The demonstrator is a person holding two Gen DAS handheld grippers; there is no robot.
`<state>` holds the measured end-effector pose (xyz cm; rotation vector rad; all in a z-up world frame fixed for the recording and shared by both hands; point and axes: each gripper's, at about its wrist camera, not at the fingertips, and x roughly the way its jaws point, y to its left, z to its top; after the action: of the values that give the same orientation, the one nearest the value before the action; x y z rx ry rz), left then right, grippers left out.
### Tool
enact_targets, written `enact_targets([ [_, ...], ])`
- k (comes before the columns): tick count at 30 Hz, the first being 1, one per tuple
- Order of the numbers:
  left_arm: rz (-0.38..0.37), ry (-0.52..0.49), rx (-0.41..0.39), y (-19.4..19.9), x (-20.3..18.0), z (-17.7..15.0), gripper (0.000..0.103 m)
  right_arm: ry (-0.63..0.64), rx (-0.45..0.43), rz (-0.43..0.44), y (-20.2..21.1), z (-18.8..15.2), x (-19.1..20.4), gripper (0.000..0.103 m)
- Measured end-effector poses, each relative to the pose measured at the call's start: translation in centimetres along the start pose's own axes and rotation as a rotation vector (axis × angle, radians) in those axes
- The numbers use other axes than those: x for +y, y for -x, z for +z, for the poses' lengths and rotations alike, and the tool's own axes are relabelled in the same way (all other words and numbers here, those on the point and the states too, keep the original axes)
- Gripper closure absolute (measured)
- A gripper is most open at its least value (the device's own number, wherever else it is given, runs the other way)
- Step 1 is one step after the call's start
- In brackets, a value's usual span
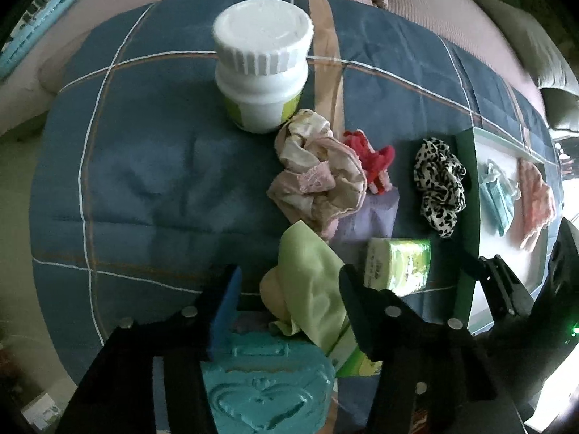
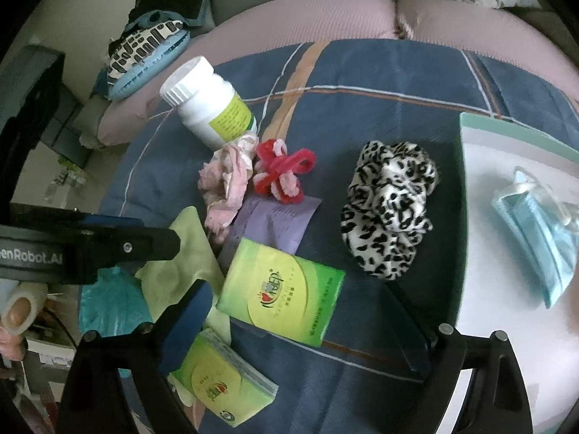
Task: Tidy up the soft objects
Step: 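Grasp the light green cloth with the left gripper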
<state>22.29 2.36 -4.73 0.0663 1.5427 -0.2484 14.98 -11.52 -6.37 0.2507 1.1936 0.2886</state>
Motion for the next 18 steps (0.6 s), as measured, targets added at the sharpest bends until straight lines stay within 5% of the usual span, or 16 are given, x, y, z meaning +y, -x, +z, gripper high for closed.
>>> enact_targets([
  [9,-0.016,-0.01,0.029,-1.4,-0.8,1.7,0.05,-0.005,-0.001,-0.004,-1.0,0.1,0.1,0.017],
  [18,-0.021,-0.009,0.045,-4.3,-2.0,2.5,0.066,-0.004,-0.004,-0.018,-1.0,0.1,0.0,0.025],
])
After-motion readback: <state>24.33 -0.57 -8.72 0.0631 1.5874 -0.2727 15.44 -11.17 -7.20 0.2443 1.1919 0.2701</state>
